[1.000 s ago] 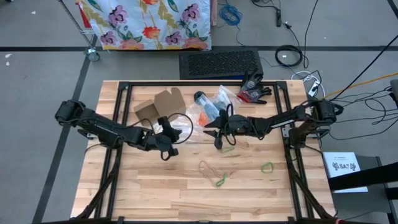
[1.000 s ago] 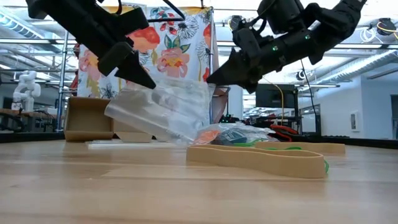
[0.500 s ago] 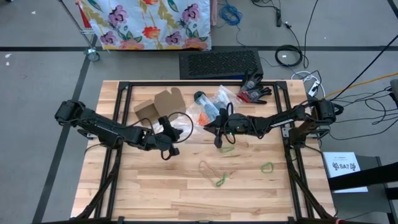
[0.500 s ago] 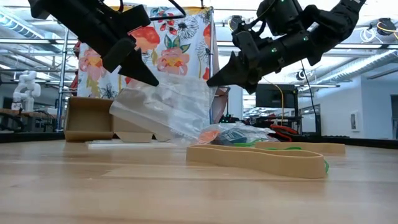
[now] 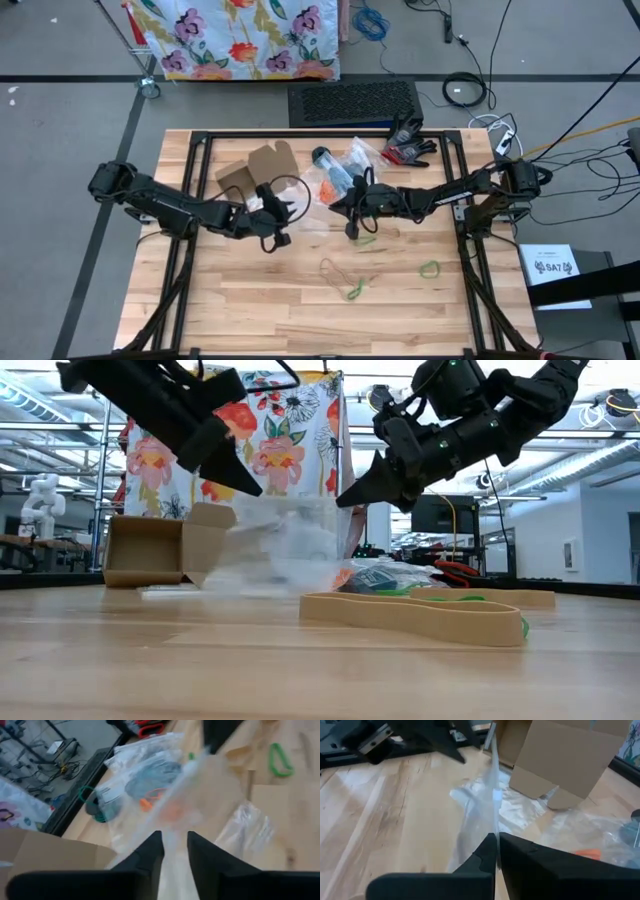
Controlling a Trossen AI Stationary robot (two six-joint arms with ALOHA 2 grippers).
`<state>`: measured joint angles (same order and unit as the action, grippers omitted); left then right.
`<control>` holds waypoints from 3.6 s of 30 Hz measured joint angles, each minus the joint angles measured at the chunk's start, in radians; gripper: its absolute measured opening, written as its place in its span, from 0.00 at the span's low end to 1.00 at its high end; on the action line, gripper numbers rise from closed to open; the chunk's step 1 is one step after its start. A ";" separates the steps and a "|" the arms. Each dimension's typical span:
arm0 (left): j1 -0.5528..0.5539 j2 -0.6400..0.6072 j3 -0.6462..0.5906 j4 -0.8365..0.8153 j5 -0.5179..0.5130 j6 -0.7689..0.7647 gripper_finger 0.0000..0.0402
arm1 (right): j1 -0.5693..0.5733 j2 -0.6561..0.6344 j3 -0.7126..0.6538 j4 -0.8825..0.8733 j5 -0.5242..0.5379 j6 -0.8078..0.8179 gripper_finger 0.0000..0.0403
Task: Sort rubber bands
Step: Open the transparent zip bag
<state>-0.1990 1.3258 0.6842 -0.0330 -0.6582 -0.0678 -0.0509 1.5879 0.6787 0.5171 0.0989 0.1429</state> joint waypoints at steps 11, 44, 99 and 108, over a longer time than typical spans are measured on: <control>0.085 -0.007 0.000 0.105 0.182 0.113 0.33 | 0.051 0.000 -0.001 -0.012 0.005 -0.038 0.00; 0.187 0.178 0.145 0.145 0.555 0.180 0.30 | 0.079 -0.002 0.036 -0.082 0.035 -0.129 0.00; 0.186 0.177 0.143 0.062 0.522 0.178 0.08 | 0.216 -0.171 0.037 -0.574 0.321 0.164 0.00; 0.187 0.144 0.143 0.053 0.522 0.178 0.08 | 0.217 -0.171 0.036 -0.600 0.321 0.194 0.00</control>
<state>-0.0124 1.4700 0.8276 0.0197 -0.1364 0.1104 0.1658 1.4174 0.7151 -0.0826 0.4202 0.3369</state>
